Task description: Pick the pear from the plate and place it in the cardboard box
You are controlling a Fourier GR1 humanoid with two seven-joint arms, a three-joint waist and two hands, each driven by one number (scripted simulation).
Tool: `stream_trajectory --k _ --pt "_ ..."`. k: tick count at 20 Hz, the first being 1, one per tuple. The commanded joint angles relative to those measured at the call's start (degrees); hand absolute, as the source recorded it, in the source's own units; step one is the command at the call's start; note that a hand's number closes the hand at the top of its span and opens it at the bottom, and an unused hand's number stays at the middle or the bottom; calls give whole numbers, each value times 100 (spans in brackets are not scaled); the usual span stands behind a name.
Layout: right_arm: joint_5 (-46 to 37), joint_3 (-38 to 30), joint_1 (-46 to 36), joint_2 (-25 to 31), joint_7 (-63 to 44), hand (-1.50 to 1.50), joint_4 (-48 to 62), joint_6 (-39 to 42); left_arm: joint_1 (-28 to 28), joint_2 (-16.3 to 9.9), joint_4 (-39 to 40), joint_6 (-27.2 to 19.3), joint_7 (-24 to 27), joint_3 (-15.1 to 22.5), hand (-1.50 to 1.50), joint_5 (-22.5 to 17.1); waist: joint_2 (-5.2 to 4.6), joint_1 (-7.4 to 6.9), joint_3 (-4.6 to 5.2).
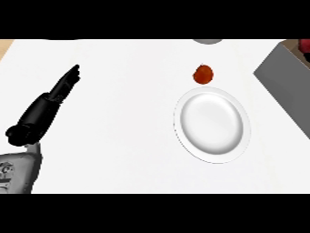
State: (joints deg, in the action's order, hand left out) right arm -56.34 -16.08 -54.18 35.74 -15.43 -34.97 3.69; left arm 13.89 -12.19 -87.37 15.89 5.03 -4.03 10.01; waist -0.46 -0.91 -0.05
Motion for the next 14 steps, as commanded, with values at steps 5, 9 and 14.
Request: stream_trajectory --k 5,9,14 --pt "3 -17 58 467 623 150 1263 807 54 145 -18 -74 -38 145 0 114 -9 -34 -1" --pt "196 -43 -118 853 1453 -150 1490 1784 -72 91 -81 -54 -12 64 0 78 1 -44 -2" --pt "611 -441 186 587 2434 -150 1398 840 -219 29 -289 134 -60 78 0 -36 -2 -76 -9"
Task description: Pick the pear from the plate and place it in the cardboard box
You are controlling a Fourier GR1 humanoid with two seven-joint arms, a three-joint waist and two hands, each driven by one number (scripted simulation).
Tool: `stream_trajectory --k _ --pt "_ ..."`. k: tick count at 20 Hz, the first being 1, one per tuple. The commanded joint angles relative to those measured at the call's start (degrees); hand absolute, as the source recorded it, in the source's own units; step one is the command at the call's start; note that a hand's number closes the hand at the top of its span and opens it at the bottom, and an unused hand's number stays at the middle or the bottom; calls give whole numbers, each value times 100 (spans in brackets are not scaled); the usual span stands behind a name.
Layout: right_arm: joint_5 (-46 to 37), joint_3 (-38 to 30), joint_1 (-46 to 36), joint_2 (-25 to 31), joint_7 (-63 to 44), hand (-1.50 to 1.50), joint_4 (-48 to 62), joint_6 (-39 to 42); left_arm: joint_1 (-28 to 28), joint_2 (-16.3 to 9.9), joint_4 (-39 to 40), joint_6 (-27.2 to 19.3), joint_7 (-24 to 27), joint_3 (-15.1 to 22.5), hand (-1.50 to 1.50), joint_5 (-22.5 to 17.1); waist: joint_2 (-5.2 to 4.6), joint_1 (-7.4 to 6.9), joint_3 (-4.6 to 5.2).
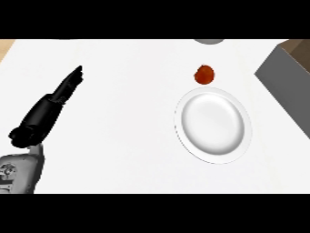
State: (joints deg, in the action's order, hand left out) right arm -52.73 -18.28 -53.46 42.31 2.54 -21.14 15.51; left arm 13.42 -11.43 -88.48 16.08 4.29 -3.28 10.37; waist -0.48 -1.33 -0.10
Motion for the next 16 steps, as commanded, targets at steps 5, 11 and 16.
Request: stream_trajectory --k 5,11,16 --pt "1906 -1925 -331 -325 881 -150 -177 -946 -89 40 25 -77 66 -23 0 32 31 108 -26" --pt "3025 -3220 -173 116 737 -150 201 -1163 -41 112 -58 -172 31 38 0 113 -20 69 -14" --pt "3354 -3535 336 533 1196 -150 425 -1141 -210 -96 -246 127 -63 -95 0 -112 -23 -31 -8"
